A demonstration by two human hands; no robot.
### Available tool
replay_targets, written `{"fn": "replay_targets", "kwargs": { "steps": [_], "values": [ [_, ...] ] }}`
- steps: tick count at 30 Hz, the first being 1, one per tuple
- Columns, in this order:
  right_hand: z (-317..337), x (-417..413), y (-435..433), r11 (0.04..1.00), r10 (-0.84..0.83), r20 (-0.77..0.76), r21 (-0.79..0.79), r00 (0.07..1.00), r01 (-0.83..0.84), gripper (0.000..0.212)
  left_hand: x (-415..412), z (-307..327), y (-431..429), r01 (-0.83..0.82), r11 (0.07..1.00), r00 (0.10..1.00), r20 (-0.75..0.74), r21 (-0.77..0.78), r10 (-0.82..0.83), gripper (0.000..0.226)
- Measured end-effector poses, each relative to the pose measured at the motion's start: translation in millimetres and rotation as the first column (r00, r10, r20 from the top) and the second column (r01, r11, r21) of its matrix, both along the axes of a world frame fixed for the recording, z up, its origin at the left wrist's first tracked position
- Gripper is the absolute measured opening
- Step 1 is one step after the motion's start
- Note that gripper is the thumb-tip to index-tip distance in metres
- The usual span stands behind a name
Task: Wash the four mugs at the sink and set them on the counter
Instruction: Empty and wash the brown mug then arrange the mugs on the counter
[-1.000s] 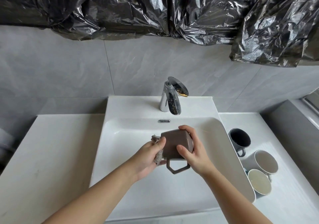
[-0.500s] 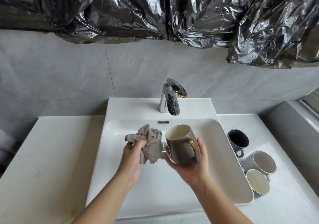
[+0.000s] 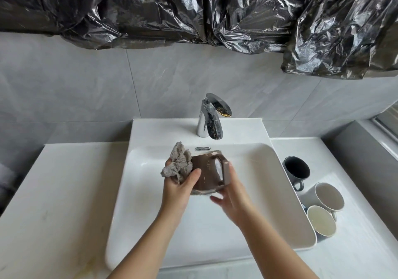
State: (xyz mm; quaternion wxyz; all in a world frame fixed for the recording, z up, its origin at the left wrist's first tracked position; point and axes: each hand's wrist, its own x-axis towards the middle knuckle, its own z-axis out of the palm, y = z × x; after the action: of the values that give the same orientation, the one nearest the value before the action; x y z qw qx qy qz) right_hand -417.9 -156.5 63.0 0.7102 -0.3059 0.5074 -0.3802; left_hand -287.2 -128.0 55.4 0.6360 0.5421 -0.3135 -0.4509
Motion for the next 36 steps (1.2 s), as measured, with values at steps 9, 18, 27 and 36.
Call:
{"fn": "replay_targets", "kwargs": {
  "steps": [9, 18, 27, 36],
  "values": [
    [-2, -13, 8, 0.989, 0.112, 0.148, 0.08, 0.983, -0.125, 0.049, 2, 15, 0, 0.058, 0.997, 0.97, 0.233, 0.055, -0.069, 0.032],
    [-5, -9, 10, 0.99, 0.123, 0.186, 0.041, 0.975, -0.133, 0.04, 11, 29, 1, 0.429, 0.886, 0.529, 0.844, -0.173, -0.092, 0.047],
    [-10, -14, 6, 0.994, 0.051, 0.22, 0.081, 0.974, -0.07, 0.037, 4, 21, 4, 0.479, 0.857, 0.446, 0.894, -0.193, -0.048, 0.027],
    [-8, -23, -4, 0.997, 0.007, 0.239, 0.076, 0.971, -0.026, 0.041, -3, 22, 5, 0.537, 0.819, 0.437, 0.897, -0.203, -0.065, 0.027]
  ]
}}
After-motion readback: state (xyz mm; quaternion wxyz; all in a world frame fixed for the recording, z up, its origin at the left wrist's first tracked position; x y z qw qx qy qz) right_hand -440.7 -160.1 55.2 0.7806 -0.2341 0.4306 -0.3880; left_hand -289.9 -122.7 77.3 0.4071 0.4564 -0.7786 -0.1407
